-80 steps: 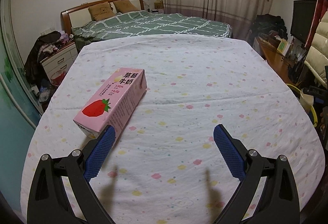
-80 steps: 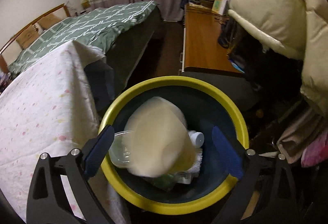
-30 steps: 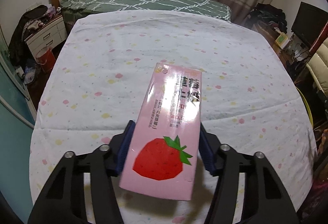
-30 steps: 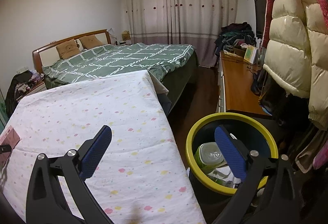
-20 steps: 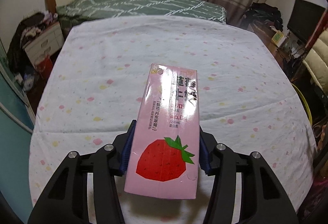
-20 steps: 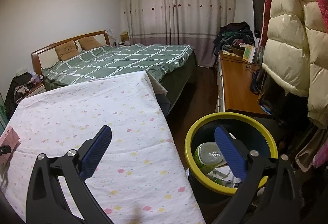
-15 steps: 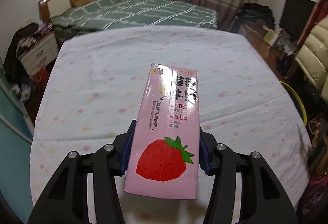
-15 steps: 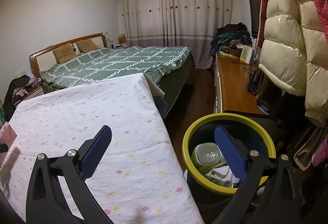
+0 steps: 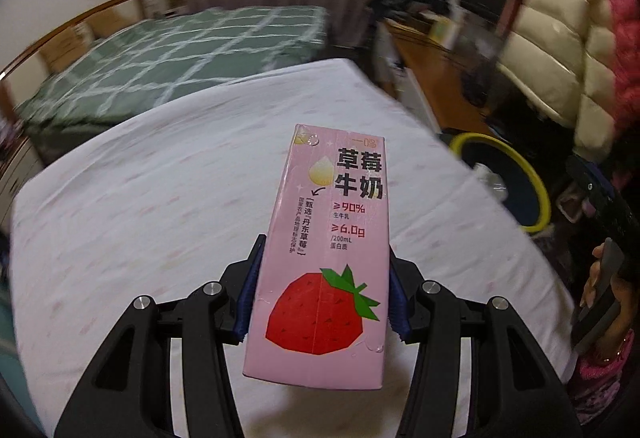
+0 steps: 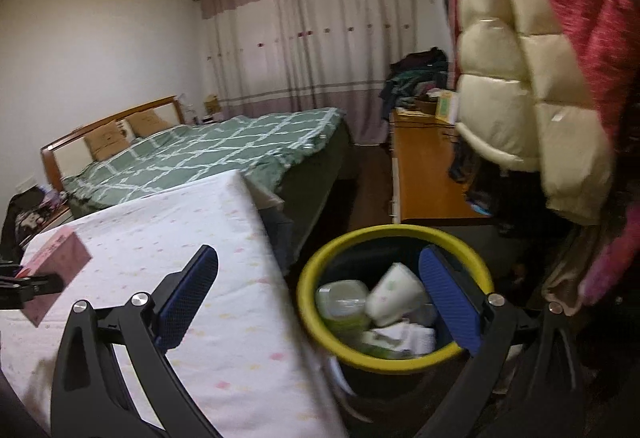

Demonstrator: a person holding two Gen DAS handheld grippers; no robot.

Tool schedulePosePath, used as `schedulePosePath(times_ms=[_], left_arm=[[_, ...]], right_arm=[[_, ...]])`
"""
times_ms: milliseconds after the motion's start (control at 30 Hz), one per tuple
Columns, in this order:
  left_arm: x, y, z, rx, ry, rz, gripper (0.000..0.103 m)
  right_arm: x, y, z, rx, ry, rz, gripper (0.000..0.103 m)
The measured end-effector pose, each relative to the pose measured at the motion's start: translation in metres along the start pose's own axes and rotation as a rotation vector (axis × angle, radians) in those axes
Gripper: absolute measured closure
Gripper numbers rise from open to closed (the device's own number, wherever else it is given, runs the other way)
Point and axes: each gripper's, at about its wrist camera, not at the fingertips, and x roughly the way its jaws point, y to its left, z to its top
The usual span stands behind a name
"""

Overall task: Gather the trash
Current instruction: 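Carry the milk carton to the yellow bin and release it with the left tool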

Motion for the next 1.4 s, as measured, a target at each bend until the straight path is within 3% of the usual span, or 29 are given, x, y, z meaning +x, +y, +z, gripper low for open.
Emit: schedulePosePath(times_ms=[300,533,800,867,967,1167,1267,1400], left_arm=[[0.082,-0.137,0.07,0.171,0.091,-0.205,0.051],[0.137,-0.233,0.099,0.249,0.188,-0.285,0.051],[0.183,-0.301,0.101,0.246,0.239,-0.287,0.051],[0.189,-0.306,0.101,0.235,0.239,-0.277,0.049],[0.19,-0.308,0.103,0.213,0.21,-0.241,0.014],[0.139,-0.272,0.097,0.149,0.122,-0.207,0.011],[0.089,-0.234,0.084,0.123,0.02,-0.136,0.005],[0.025,-0.179,0.059,0.064,-0.081,-0.039,0.005]], right_arm=[[-0.034,-0.071,0.013,0.063,-0.048,-0.111,0.007],[-0.046,-0.105,0.011,0.097,-0.053,-0.149,0.007],[-0.063,-0.132,0.011,0.138,-0.077,-0.182,0.007],[-0.065,-0.135,0.01,0.148,-0.079,-0.187,0.007],[-0.067,-0.135,0.01,0.145,-0.073,-0.184,0.007],[-0.073,-0.121,0.011,0.124,-0.071,-0.14,0.007],[-0.077,-0.109,0.011,0.104,-0.071,-0.101,0.007],[-0.08,-0.091,0.011,0.081,-0.062,-0.038,0.007]])
